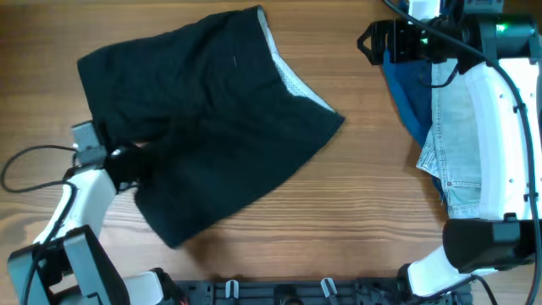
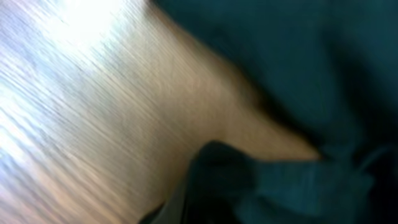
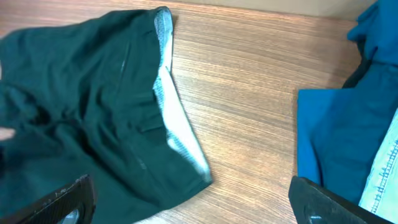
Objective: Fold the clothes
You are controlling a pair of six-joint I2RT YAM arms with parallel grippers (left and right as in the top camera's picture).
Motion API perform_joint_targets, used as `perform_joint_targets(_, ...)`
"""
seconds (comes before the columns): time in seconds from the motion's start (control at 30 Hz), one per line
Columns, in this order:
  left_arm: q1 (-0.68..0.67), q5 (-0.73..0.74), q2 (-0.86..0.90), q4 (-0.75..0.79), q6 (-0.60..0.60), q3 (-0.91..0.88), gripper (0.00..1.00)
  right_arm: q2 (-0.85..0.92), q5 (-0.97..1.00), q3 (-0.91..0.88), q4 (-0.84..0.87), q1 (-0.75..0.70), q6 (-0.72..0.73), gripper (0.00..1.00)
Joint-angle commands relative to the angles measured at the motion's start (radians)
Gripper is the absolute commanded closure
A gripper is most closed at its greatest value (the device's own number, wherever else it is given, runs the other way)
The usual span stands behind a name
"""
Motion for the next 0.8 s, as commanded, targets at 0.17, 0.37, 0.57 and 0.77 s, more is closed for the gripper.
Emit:
perform_joint_targets(0.17,0.115,0.06,-0.019,0.08,0.064,0.025,0.83,0.085,-0.002,-0.004,-0.013,0.0,0.012,0.0)
perform_joint_targets(0.37,0.115,0.093,-0.118,-0.169,0.063,0.126,0.0,0.085,-0.002,-0.004,-0.069,0.0,0.024,0.0)
perform_joint_targets(0.57,0.097,0.182,-0.387,-0.443,0.052,0.22,0.0,0.083,-0.002,-0.004,-0.181,0.001,0.019,0.0)
perform_joint_targets(0.77,-0.053,0.175,-0.534,-0.625,0.025,0.22,0.0,0.083,-0.025,-0.004,-0.233,0.034,0.02,0.0)
